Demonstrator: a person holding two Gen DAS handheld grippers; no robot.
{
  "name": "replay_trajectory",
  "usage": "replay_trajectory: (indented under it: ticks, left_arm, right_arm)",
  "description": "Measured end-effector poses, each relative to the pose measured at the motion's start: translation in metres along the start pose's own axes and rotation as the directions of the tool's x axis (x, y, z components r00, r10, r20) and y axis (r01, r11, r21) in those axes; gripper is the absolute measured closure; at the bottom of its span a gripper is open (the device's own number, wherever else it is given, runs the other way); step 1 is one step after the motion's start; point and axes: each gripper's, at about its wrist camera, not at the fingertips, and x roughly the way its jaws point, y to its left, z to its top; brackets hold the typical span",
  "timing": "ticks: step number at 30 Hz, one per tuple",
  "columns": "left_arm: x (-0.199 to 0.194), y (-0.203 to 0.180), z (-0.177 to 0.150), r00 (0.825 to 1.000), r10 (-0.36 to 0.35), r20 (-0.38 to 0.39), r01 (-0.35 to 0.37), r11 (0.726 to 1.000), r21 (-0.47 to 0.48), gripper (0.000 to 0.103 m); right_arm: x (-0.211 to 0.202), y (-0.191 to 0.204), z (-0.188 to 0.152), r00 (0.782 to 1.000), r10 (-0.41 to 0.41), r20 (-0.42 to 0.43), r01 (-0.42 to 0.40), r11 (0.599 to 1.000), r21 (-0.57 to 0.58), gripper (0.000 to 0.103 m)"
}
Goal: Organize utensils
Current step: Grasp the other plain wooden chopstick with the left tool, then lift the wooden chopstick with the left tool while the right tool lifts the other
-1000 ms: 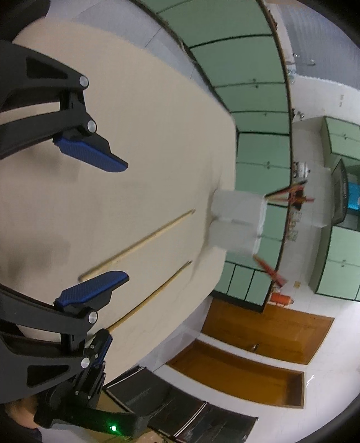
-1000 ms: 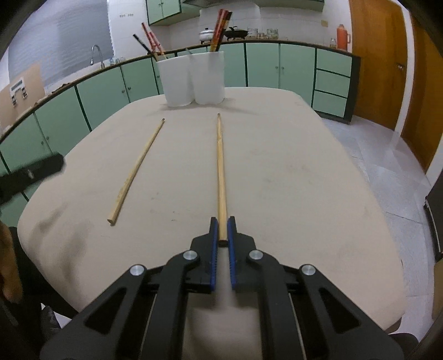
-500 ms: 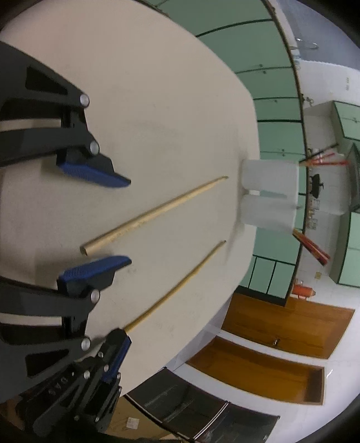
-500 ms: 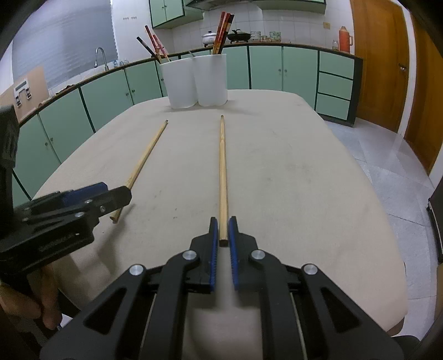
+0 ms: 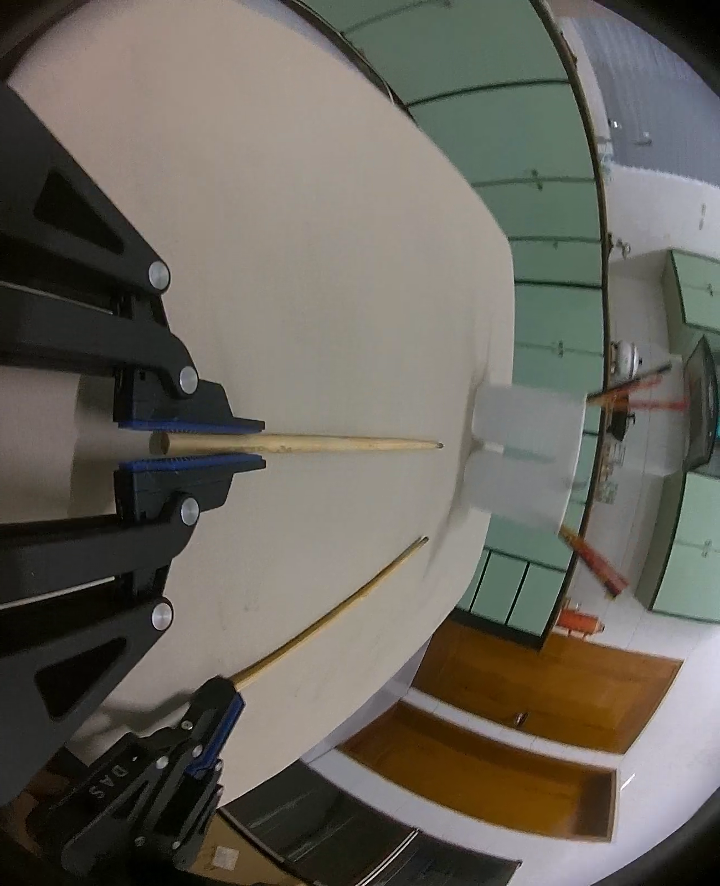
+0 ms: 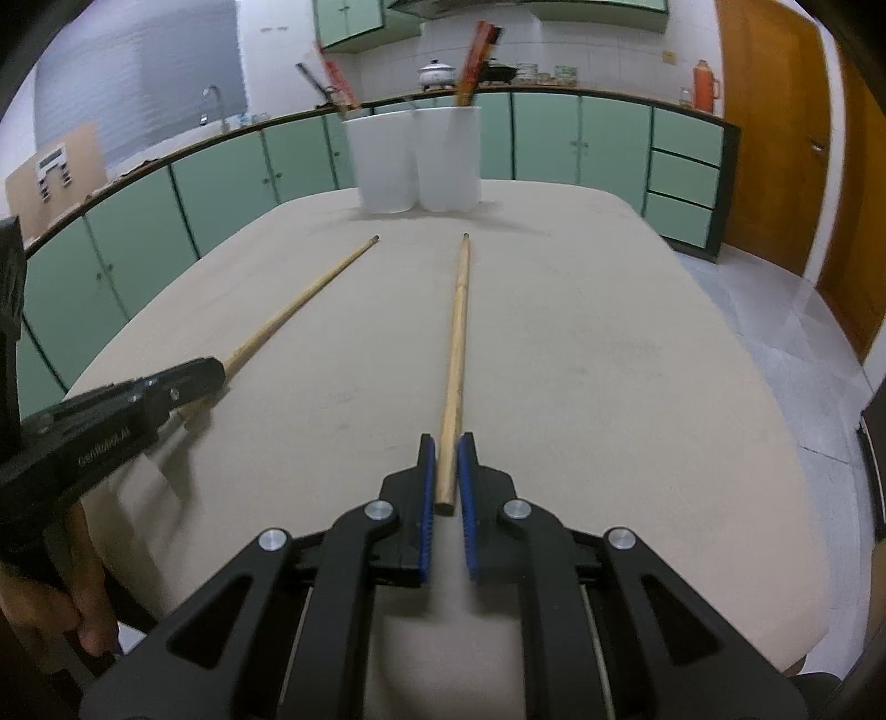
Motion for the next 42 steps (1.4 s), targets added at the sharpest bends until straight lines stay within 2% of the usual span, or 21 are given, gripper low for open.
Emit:
replay_trajectory:
  ticks: [3,6,9,11,14,15,18,26,30,34,42]
  left_arm:
    - [-0.013,0.004,-0.006,1.000,0.010,-0.007,-0.010,1.000,0.016,0.096]
    - [-0.020,0.001,-0.014,1.000,0.016,-0.024,-0.014,0.996,0.083,0.096]
    - [-0.020,0.002,-0.015,0.999,0.026,-0.035,-0.022,0.995,0.099,0.084]
    - [-0.015,0.006,-0.014,0.998,0.028,-0.049,-0.024,0.996,0.090,0.083]
    - [-0.012,0.007,-0.013,0.999,0.016,-0.051,-0.011,0.995,0.098,0.085]
    - [-0.012,0.006,-0.012,0.998,0.003,-0.057,0.002,0.995,0.099,0.096]
    - [-0.013,0.006,-0.009,0.996,-0.014,-0.083,0.021,0.996,0.087,0.096]
    - [-0.054,0.009,0.022,0.994,-0.019,-0.104,0.023,0.999,0.037,0.096]
    - [-0.085,0.011,0.041,0.997,-0.024,-0.068,0.027,0.999,0.034,0.096]
    - [-0.108,0.011,0.057,0.999,-0.021,-0.026,0.022,0.998,0.057,0.096]
    - [-0.137,0.004,0.093,0.998,-0.044,0.036,0.040,0.992,0.117,0.096]
  right_arm:
    - [-0.002,0.011,-0.002,1.000,0.026,0.005,-0.026,0.999,-0.037,0.093]
    - [-0.004,0.013,-0.003,0.999,0.041,0.006,-0.040,0.998,-0.038,0.092]
    - [-0.007,0.009,-0.003,0.999,0.037,0.004,-0.037,0.999,-0.005,0.090]
    - [-0.007,0.008,-0.005,0.999,0.035,0.003,-0.035,0.999,-0.001,0.090]
    - [-0.007,0.008,-0.003,0.999,0.037,-0.005,-0.037,0.999,0.002,0.090]
    - [-0.007,0.008,-0.002,0.999,0.036,-0.007,-0.036,0.999,0.004,0.091]
    - [-0.009,0.008,0.002,0.999,0.029,-0.021,-0.029,0.999,0.020,0.096]
    - [-0.052,0.013,0.014,0.998,0.051,0.025,-0.052,0.998,0.032,0.097]
    - [-0.082,0.017,0.028,0.996,0.057,0.070,-0.058,0.998,0.011,0.097]
    - [-0.112,0.022,0.056,0.988,0.066,0.139,-0.063,0.998,-0.020,0.097]
    - [-0.131,0.031,0.107,0.980,0.099,0.172,-0.085,0.992,-0.088,0.097]
